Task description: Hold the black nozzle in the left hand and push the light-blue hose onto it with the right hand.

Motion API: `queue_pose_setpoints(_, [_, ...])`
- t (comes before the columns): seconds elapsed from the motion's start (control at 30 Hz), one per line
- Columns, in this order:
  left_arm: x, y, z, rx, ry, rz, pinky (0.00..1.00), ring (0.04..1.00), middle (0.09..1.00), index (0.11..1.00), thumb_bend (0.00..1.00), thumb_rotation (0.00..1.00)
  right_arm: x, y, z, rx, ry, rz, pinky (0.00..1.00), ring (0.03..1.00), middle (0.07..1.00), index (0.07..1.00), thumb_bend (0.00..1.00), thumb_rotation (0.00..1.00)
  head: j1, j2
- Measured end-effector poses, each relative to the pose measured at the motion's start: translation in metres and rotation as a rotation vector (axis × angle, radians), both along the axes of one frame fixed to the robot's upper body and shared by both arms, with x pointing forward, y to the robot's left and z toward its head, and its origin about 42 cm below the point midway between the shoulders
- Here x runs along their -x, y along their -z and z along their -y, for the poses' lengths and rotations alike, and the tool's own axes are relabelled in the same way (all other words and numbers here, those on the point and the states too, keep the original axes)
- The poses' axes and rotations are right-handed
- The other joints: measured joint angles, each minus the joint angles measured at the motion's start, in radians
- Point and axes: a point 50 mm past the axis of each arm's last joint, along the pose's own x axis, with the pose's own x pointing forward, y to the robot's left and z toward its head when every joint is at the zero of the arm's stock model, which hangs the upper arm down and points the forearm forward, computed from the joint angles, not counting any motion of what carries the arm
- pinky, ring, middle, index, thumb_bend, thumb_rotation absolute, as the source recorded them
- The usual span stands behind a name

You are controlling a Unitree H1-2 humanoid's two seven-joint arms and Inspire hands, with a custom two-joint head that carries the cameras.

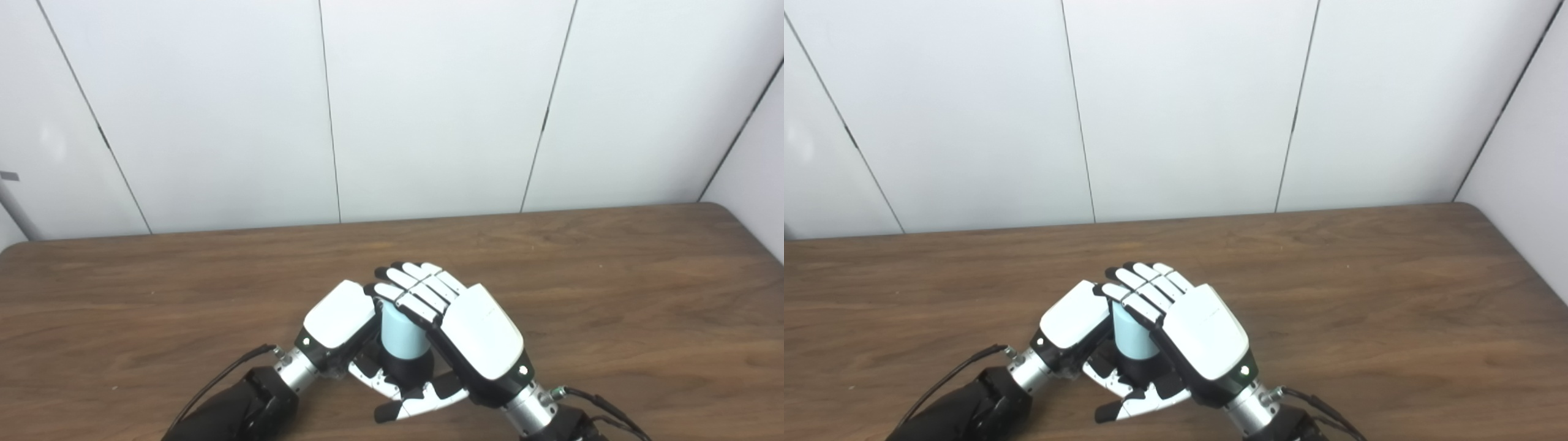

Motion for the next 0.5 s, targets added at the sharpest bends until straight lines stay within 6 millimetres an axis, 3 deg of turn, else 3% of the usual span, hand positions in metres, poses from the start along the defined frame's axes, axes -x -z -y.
queue_pose_setpoints(0.03, [0.0,0.0,0.0,0.0,0.0,0.0,0.18,0.248,0.366,0.509,0.51,0.02,-0.0004,-0.0006,0.0005,-0.001,0.001,-0.006,0.86,0.894,0.904,0.853,0.81,0.91,0.0,0.0])
queue_pose_setpoints(0.1, [0.0,-0.0001,0.0,0.003,-0.001,0.0,0.19,0.263,0.406,0.528,0.51,0.0,-0.001,-0.001,0.0009,-0.005,0.004,-0.015,0.86,0.894,0.903,0.852,0.81,0.92,0.0,0.0])
queue_pose_setpoints(0.2, [0.0,-0.0008,-0.0001,0.015,-0.004,0.006,0.18,0.246,0.461,0.494,0.52,0.0,-0.0011,-0.0017,0.0017,-0.013,0.013,-0.02,0.85,0.89,0.902,0.842,0.82,0.9,0.0,-0.003])
queue_pose_setpoints(0.33, [0.0001,-0.0013,-0.0003,0.025,-0.007,0.013,0.19,0.257,0.474,0.485,0.52,0.0,-0.0015,-0.0028,-0.0001,-0.022,0.016,-0.024,0.87,0.904,0.915,0.864,0.82,0.92,0.002,-0.005])
queue_pose_setpoints(0.4, [0.0,-0.0013,-0.0003,0.026,-0.007,0.013,0.22,0.298,0.439,0.524,0.52,0.0,-0.0011,-0.0036,-0.0009,-0.02,0.016,-0.027,0.89,0.923,0.926,0.884,0.82,0.93,0.002,-0.005])
queue_pose_setpoints(0.5, [0.0001,-0.0015,0.0,0.03,-0.006,0.012,0.22,0.305,0.432,0.532,0.51,0.0,-0.0005,-0.0057,0.0004,-0.011,0.02,-0.033,0.99,0.99,0.988,0.948,0.82,0.94,0.002,-0.005])
